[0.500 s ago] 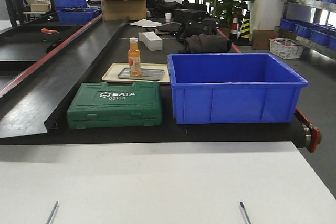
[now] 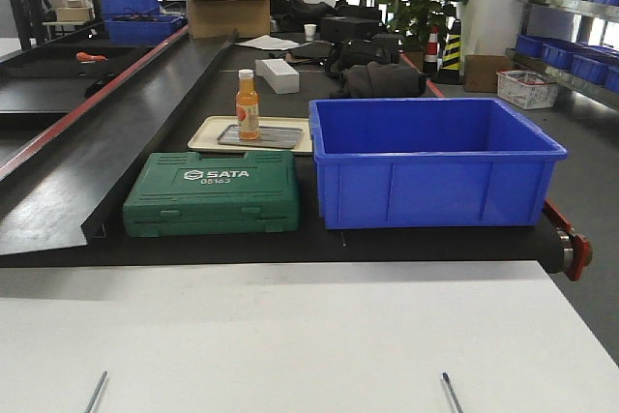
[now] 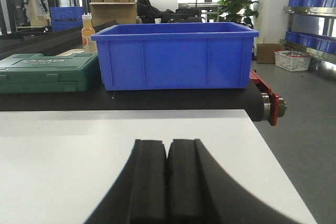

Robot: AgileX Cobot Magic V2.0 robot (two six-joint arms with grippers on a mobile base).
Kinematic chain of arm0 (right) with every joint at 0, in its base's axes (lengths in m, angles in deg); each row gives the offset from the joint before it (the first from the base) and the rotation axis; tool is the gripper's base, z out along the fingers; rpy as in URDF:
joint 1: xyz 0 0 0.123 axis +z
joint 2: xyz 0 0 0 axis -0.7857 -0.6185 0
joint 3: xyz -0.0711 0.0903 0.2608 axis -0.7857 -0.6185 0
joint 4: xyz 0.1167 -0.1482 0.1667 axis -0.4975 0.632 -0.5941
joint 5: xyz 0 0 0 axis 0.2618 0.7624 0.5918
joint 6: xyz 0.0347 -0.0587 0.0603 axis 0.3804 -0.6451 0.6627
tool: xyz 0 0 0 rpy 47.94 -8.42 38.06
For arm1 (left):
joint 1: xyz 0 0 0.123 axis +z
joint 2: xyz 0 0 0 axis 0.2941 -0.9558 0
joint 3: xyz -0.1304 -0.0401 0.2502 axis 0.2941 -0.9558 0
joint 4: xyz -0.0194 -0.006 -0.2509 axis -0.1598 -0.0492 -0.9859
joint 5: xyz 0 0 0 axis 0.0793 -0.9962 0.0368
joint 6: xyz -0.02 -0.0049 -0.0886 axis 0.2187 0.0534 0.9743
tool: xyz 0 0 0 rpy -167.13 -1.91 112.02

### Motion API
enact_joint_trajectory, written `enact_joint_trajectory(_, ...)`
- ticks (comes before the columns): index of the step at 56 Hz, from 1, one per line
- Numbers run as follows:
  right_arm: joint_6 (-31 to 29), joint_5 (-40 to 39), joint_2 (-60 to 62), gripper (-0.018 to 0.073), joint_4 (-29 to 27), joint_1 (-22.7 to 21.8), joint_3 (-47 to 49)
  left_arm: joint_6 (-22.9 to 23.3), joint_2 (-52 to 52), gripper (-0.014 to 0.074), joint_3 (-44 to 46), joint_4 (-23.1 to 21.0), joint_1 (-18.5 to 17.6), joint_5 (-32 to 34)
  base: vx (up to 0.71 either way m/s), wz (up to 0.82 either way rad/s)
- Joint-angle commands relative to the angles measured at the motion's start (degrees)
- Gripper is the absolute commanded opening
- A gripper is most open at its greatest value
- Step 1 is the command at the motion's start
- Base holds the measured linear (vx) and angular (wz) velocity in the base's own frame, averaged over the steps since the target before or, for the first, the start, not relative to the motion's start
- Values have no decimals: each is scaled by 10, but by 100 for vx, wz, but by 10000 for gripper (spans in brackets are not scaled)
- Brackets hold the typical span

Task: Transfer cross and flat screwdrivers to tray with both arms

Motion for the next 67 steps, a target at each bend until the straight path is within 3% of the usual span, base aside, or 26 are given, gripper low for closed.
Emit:
enact_joint_trajectory(1,-1,-48,3,-8,4,-4,-4,0,7,0,15,0,-1,45,0,0)
enact_joint_trajectory(24,-1,-73,3,-8,4,-4,-4,0,7,0,15,0,-1,96,0,0)
enact_joint_trajectory(38,-1,-113,3,-8,4,-4,38,3,7,0,39,-15,-1,269,0,0)
enact_joint_trajectory(47,-2,-37,-35,-8,4,-4,198,2,-22,0,166,-67,-1,196,0,0)
enact_joint_trajectory(57,-13,12,-193,-8,6,-4,374,-2,-178,0,354,-42,-1,119,0,0)
enact_joint_trajectory(67,-12,15,-346,-8,-1,-4,457,-2,-339,0,439,-42,-1,81,0,0)
